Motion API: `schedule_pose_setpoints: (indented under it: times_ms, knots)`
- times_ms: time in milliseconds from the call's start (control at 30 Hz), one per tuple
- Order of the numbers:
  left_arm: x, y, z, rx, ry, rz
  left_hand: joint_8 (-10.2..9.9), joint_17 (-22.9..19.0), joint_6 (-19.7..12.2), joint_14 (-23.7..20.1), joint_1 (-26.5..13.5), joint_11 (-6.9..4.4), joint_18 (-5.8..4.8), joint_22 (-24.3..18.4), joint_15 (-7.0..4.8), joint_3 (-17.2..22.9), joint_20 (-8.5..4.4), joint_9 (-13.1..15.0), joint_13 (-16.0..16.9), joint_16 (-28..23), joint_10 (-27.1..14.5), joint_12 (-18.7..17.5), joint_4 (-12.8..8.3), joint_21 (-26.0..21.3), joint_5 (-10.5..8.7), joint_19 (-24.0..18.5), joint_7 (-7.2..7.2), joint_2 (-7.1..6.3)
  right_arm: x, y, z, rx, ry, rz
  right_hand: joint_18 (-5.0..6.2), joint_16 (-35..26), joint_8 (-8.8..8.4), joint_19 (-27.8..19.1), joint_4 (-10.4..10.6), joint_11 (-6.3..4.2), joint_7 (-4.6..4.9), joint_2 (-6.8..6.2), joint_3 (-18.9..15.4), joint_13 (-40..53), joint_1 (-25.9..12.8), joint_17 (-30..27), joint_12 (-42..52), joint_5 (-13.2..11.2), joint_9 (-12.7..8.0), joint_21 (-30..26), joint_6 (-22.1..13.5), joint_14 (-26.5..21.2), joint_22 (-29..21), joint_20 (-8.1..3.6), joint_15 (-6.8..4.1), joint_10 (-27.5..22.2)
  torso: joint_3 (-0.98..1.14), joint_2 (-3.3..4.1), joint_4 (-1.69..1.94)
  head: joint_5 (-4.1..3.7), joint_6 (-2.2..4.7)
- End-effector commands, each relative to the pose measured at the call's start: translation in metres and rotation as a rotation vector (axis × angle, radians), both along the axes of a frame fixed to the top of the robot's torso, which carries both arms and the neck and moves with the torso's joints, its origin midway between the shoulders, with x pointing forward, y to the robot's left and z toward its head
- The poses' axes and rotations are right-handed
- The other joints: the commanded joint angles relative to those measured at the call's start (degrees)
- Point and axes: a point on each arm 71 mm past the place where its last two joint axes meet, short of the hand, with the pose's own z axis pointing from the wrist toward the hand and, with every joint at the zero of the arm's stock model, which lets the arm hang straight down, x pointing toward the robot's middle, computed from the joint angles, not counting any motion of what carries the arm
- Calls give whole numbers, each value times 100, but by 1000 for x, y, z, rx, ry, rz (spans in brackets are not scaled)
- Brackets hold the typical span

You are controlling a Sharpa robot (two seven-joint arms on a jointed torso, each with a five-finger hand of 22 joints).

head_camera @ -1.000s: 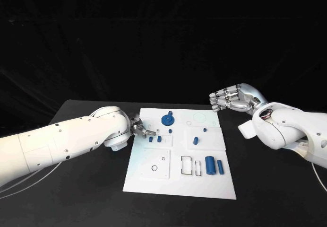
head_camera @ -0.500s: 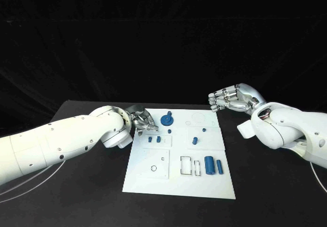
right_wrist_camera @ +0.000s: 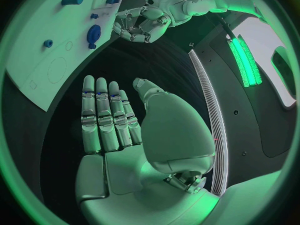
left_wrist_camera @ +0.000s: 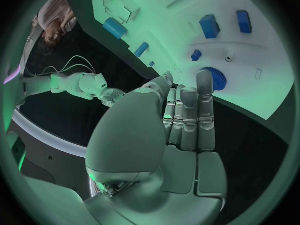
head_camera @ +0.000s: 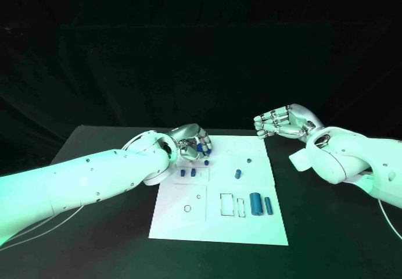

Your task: Assemble the parts on the task board

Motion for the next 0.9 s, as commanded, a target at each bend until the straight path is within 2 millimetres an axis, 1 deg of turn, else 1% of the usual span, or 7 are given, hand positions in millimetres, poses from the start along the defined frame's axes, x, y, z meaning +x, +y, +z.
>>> schedule_pose_setpoints:
  times_ms: [33, 233, 333, 433, 500, 633, 900]
  knots:
    - [-1, -12, -4, 162, -94, -97, -78, 200, 97, 219, -23, 4, -155, 555, -1, 12, -2, -104, -152, 410, 20, -133, -17, 543, -9, 353, -19, -78, -1, 2, 0, -5, -11, 15, 34, -22, -19, 34, -30, 4, -2, 20, 6, -6, -28, -8, -3, 19, -6, -34, -51, -23, -5, 9, -5, -38, 0, 5, -3, -12, -7]
    - [2, -20, -10, 272, -105, -108, -245, 693, 260, 647, -86, -25, -388, 1748, -43, -21, -30, -290, -371, 1288, 161, -259, -34, 1691, -6, 1008, -101, -85, -1, 3, 0, -6, -12, 17, 34, -22, -19, 34, -30, 4, -2, 20, 6, -6, -28, -8, -3, 19, -6, -34, -51, -23, -5, 9, -5, -38, 2, 6, -5, -14, -25]
    - [4, -22, -13, 314, -102, -105, -315, 901, 333, 818, -128, -32, -480, 2209, -50, -62, -46, -357, -456, 1624, 210, -316, -35, 2128, -9, 1244, -114, -102, -1, 3, 0, -6, -12, 18, 34, -22, -19, 34, -30, 4, -2, 20, 6, -6, -28, -8, -3, 19, -6, -34, -51, -23, -5, 9, -5, -38, 2, 3, -4, -16, -40]
    - [6, -23, -14, 340, -104, -101, -362, 946, 372, 872, -136, -30, -515, 2382, -54, -83, -42, -397, -521, 1735, 201, -383, -42, 2291, -8, 1322, -122, -98, -1, 4, 0, -6, -12, 19, 34, -22, -19, 34, -30, 4, -2, 20, 6, -6, -28, -8, -3, 19, -6, -34, -51, -23, -5, 9, -5, -38, 5, -3, 3, -18, -40]
    - [7, -24, -15, 352, -104, -98, -382, 966, 393, 904, -136, -30, -540, 2501, -57, -87, -45, -416, -552, 1789, 202, -414, -47, 2400, -7, 1380, -125, -87, -1, 4, 0, -5, -12, 20, 34, -22, -19, 34, -30, 4, -2, 20, 6, -6, -28, -8, -3, 19, -6, -34, -51, -23, -5, 9, -5, -38, 0, -3, 1, -23, -40]
    - [10, -24, -17, 361, -106, -92, -418, 970, 421, 944, -137, -14, -567, 2632, -50, -95, -42, -445, -605, 1845, 203, -473, -53, 2523, -6, 1445, -118, -76, -1, 4, 0, -5, -12, 21, 34, -22, -19, 34, -30, 4, -2, 20, 6, -6, -28, -8, -3, 19, -6, -34, -51, -23, -5, 9, -5, -38, -3, -2, -2, -26, -43]
    - [13, -27, -20, 368, -104, -91, -498, 932, 476, 1005, -93, -15, -614, 2855, -57, -43, -40, -503, -694, 1904, 289, -562, -82, 2728, -1, 1554, -100, -24, -1, 5, 0, -5, -12, 23, 34, -22, -19, 34, -30, 4, -2, 20, 6, -6, -28, -8, -3, 19, -6, -34, -51, -23, -5, 9, -5, -38, 2, -3, 3, -31, -43]
